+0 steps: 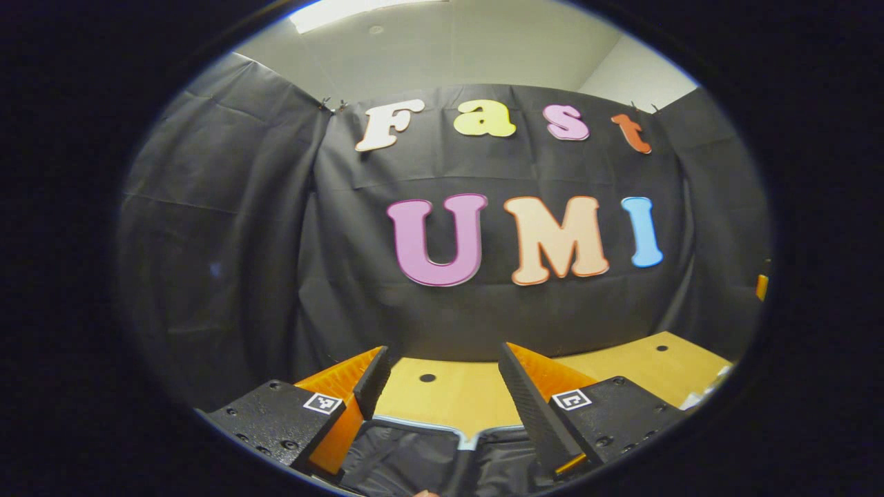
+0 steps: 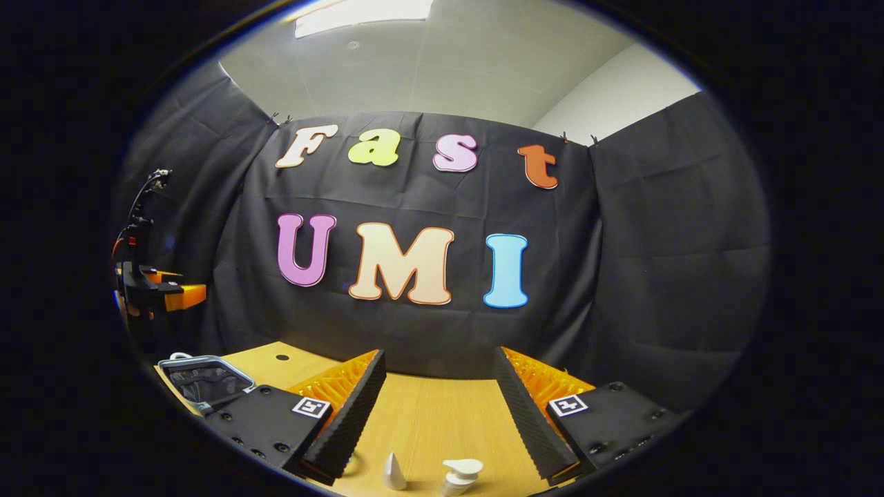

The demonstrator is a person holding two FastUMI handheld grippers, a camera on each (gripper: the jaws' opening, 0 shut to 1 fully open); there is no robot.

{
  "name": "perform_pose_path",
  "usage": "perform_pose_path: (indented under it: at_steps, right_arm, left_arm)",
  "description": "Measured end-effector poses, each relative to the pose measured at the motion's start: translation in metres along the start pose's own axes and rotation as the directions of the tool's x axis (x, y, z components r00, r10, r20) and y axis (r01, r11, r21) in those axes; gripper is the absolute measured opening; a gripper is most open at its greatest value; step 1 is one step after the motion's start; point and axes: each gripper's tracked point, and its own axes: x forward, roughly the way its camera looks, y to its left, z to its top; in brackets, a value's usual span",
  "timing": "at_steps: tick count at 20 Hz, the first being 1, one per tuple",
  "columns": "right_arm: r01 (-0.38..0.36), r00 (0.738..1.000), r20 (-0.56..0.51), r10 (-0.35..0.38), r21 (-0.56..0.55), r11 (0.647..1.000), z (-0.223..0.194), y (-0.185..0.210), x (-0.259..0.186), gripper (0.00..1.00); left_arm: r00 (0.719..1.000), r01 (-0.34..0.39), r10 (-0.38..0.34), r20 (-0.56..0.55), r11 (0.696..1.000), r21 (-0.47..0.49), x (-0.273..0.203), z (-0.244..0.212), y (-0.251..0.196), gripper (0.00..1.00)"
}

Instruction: First open the suitcase, pack the skin care products into it, and then close the suitcase.

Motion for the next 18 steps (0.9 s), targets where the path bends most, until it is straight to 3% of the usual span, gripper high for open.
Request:
perform_pose_path:
  at_steps: [2,4,5,7,8,10,11,15,16,18]
  right_arm:
    - [-0.004,1.0,0.003,0.004,0.012,1.0,0.0,-0.014,-0.001,1.0]
    - [-0.012,1.0,0.003,0.012,0.02,1.0,-0.001,-0.025,-0.002,0.98]
    - [-0.017,1.0,0.001,0.017,0.021,1.0,-0.002,-0.031,-0.003,1.0]
    - [-0.024,1.0,-0.002,0.024,0.023,0.999,-0.004,-0.044,-0.007,1.0]
    - [-0.027,1.0,-0.001,0.027,0.026,0.999,-0.003,-0.05,-0.008,0.98]
    - [-0.026,1.0,0.005,0.026,0.028,0.999,-0.002,-0.064,-0.013,0.98]
    - [-0.026,1.0,0.007,0.026,0.029,0.999,-0.002,-0.07,-0.015,0.98]
    - [-0.005,1.0,0.007,0.005,0.024,1.0,-0.004,-0.1,-0.023,0.98]
    - [-0.002,1.0,0.003,0.002,0.021,1.0,-0.006,-0.106,-0.026,1.0]
    - [0.01,1.0,-0.005,-0.01,0.009,1.0,-0.01,-0.119,-0.03,0.98]
  left_arm:
    - [0.999,0.04,-0.04,-0.01,0.999,-0.017,-0.013,-0.004,-0.037,0.99]
    - [0.996,0.082,-0.082,-0.016,0.996,-0.019,-0.022,-0.008,-0.072,0.94]
    - [0.995,0.101,-0.102,-0.021,0.995,-0.023,-0.026,-0.009,-0.088,0.99]
    - [0.989,0.143,-0.144,-0.031,0.989,-0.032,-0.035,-0.012,-0.122,0.94]
    - [0.986,0.159,-0.16,-0.034,0.987,-0.034,-0.038,-0.014,-0.137,0.99]
    - [0.98,0.191,-0.193,-0.046,0.98,-0.045,-0.043,-0.019,-0.165,0.99]
    - [0.975,0.214,-0.217,-0.054,0.975,-0.054,-0.046,-0.023,-0.181,0.94]
    - [0.948,0.296,-0.302,-0.099,0.953,-0.069,-0.056,-0.046,-0.241,0.94]
    - [0.94,0.315,-0.322,-0.117,0.946,-0.072,-0.058,-0.054,-0.255,0.99]
    - [0.923,0.347,-0.356,-0.148,0.934,-0.081,-0.063,-0.07,-0.278,0.94]
